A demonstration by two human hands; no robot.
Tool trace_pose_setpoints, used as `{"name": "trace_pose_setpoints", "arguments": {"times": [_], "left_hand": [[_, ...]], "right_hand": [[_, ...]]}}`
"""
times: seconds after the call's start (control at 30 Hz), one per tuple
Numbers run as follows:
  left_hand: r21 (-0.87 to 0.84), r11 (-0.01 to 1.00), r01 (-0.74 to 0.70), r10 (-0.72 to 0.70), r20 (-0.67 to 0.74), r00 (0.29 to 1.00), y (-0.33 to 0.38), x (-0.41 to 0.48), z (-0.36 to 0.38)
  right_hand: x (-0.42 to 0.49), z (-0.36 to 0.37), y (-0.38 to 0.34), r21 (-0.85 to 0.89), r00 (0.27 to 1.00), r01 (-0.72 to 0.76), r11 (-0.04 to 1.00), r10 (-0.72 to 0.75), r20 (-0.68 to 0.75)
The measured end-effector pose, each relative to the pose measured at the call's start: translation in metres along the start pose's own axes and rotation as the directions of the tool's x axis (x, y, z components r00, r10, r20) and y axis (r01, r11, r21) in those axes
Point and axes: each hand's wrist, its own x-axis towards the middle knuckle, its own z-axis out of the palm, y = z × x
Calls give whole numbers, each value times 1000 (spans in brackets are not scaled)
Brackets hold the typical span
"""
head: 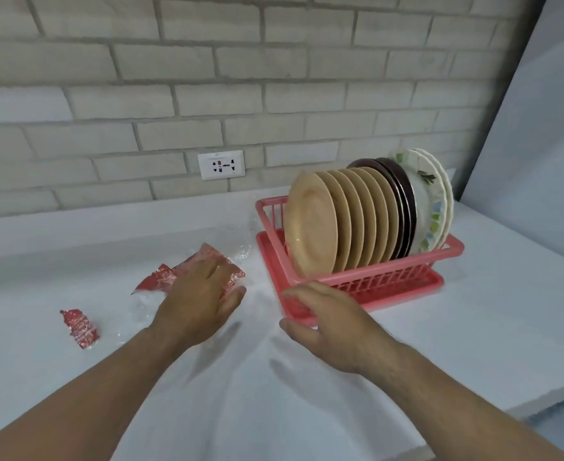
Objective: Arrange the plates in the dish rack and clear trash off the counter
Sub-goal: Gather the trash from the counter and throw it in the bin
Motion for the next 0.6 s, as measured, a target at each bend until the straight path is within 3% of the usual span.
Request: {"name": "trace_pose_setpoints", "arguments": {"times": [0.07, 0.17, 0.4, 0.5, 0.6], "left_hand": [[-13, 995, 97, -96, 38, 995, -28, 21, 2], [14, 971, 240, -237, 229, 944, -55, 52, 12], [65, 947, 315, -290, 594, 750, -89, 94, 62], [99, 959, 264, -276, 524, 806, -89, 97, 70], [25, 948, 316, -300, 399, 867, -90, 106, 62]], "right_hand": [[21, 10, -9, -11, 1000, -2, 1000, 2, -19], [40, 28, -21, -18, 1000, -7, 1000, 7, -13], [52, 59, -22, -36, 997, -76, 996, 77, 10], [55, 66, -18, -43, 996, -94, 995, 95, 5], [58, 70, -17, -46, 996, -84, 995, 84, 2]]}}
